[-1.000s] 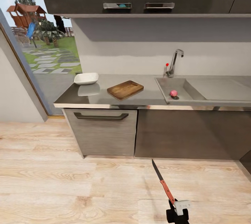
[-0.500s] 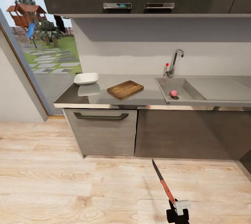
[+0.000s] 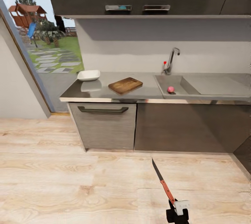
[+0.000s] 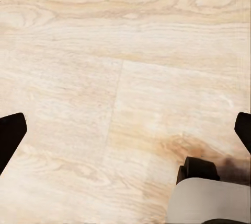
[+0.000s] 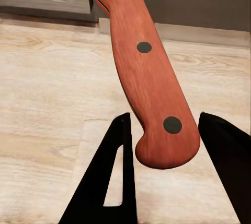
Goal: In the kitchen, take the Vidalia onion out of the sink, dice it on the chopping board with the paring knife, put the diced onion into the bowl on the countertop, then place both the paring knife and the chopping board into the sink.
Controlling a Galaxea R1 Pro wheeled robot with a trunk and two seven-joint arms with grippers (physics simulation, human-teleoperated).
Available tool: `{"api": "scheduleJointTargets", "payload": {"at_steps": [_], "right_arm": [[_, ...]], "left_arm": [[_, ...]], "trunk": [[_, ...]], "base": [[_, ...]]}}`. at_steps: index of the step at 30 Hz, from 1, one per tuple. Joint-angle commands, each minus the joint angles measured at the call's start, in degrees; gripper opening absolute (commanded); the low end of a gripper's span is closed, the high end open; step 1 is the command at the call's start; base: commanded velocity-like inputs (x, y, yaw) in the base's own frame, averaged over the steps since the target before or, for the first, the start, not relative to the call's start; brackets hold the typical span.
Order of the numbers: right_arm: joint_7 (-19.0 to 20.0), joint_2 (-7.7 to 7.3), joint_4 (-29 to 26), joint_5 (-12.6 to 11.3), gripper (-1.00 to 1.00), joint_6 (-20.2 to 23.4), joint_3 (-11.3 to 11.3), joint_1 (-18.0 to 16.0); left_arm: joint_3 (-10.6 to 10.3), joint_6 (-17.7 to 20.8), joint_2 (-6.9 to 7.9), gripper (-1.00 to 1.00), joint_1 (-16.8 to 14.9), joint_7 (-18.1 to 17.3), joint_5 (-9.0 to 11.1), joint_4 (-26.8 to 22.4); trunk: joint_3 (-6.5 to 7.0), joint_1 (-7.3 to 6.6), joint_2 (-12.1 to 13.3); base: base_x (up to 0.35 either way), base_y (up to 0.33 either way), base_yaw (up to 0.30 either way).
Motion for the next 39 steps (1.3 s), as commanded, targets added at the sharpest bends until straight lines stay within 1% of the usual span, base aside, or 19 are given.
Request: {"api": "scheduleJointTargets", "payload": {"at_steps": [1, 8, 15, 17, 19, 20, 22, 24, 25, 27, 28, 31, 32, 33, 34, 35, 36, 39], "right_arm": [[0.2, -0.01, 0.0, 0.4, -1.0, -0.2, -0.5, 0.0], [0.2, 0.01, 0.0, 0.4, -1.0, -0.2, -0.5, 0.0], [-0.4, -0.03, -0.1, 0.4, -1.0, 0.1, -0.6, 0.0], [-2.0, -0.27, -1.3, 0.4, -1.0, 2.0, -0.7, -0.1], [-3.8, -0.34, -4.2, 0.4, -1.0, 4.9, -0.7, -0.1], [-5.2, -0.27, -7.7, 0.4, -1.0, 7.4, -0.7, -0.2], [-7.4, -0.02, -16.8, 0.4, -1.0, 13.7, -0.7, -0.2], [-8.5, 0.14, -26.1, 0.4, -1.0, 20.7, -0.6, -0.2], [-8.7, 0.17, -28.4, 0.3, -1.0, 22.4, -0.6, -0.2], [-9.0, 0.25, -37.2, 0.3, -1.0, 28.9, -0.6, -0.2], [-9.1, 0.27, -39.2, 0.3, -1.0, 30.5, -0.6, -0.2], [-9.2, 0.51, -50.5, 0.3, -1.0, 40.1, -0.5, -0.2], [-9.2, 0.6, -56.2, 0.3, -1.0, 44.9, -0.5, -0.2], [-9.2, 0.64, -60.2, 0.3, -1.0, 48.1, -0.5, -0.2], [-9.2, 0.65, -62.2, 0.3, -1.0, 49.7, -0.5, -0.2], [-9.2, 0.66, -66.1, 0.3, -1.0, 52.8, -0.5, -0.2], [-9.2, 0.68, -71.4, 0.3, -1.0, 57.3, -0.5, -0.2], [-9.2, 0.69, -81.1, -0.2, -1.0, 64.5, -0.5, -0.2]], "left_arm": [[0.0, -0.2, 0.0, 1.0, 0.0, 0.1, 0.1, 0.2], [0.1, -0.2, -0.01, 1.0, 0.0, 0.1, 0.1, 0.7], [0.1, -0.2, -0.01, 1.0, 0.0, 0.1, 0.1, 0.8], [0.0, -0.2, -0.01, 1.0, 0.0, 0.1, 0.1, 0.8], [0.0, -0.2, -0.01, 1.0, 0.0, 0.1, 0.1, 0.8], [0.0, -0.2, -0.01, 1.0, 0.0, 0.1, 0.1, 0.8], [0.0, -0.2, -0.01, 1.0, 0.0, 0.1, 0.1, 1.0], [0.1, -0.2, -0.01, 1.0, 0.0, 0.1, 0.1, 1.5], [0.1, -0.2, -0.01, 1.0, 0.0, 0.1, 0.1, 1.6], [0.1, -0.2, -0.01, 1.0, 0.0, 0.1, 0.1, 1.8], [0.1, -0.2, -0.01, 1.0, 0.0, 0.1, 0.1, 1.8], [0.1, -0.2, -0.01, 1.0, 0.0, 0.1, 0.1, 1.9], [0.1, -0.2, -0.01, 1.0, 0.0, 0.1, 0.1, 2.0], [0.1, -0.2, -0.01, 1.0, 0.0, 0.1, 0.1, 2.0], [0.1, -0.2, -0.01, 1.0, 0.0, 0.1, 0.1, 2.0], [0.1, -0.2, -0.01, 1.0, 0.0, 0.1, 0.1, 2.0], [0.1, -0.2, -0.01, 1.0, 0.0, 0.1, 0.1, 2.0], [0.1, -0.2, -0.01, 1.0, 0.0, 0.1, 0.1, 2.0]], "trunk": [[-0.04, -0.04, 0.0], [-0.04, -0.04, 0.0], [-0.04, -0.04, 0.0], [-0.04, -0.04, 0.0], [-0.04, -0.04, 0.0], [-0.04, -0.04, 0.0], [-0.04, -0.04, 0.0], [-0.04, -0.04, 0.0], [-0.04, -0.04, 0.0], [-0.04, -0.04, 0.0], [-0.04, -0.04, 0.0], [-0.04, -0.04, 0.0], [-0.04, -0.04, 0.0], [-0.04, -0.04, 0.0], [-0.04, -0.04, 0.0], [-0.04, -0.04, 0.0], [-0.04, -0.04, 0.0], [-0.04, -0.04, 0.0]], "base": [[-0.337, 0.031, 0.0], [-0.3, 0.076, 0.0], [-0.042, 0.009, 0.0], [-0.004, 0.001, 0.0], [-0.002, 0.0, 0.0], [-0.001, 0.0, 0.0], [0.0, 0.0, 0.0], [0.0, 0.0, 0.0], [0.0, 0.0, 0.0], [0.0, 0.0, 0.0], [0.0, 0.0, 0.0], [0.0, 0.0, 0.0], [0.0, 0.0, 0.0], [0.0, 0.0, 0.0], [0.0, 0.0, 0.0], [0.0, 0.0, 0.0], [-0.027, 0.0, 0.0], [-0.068, 0.0, 0.0]]}}
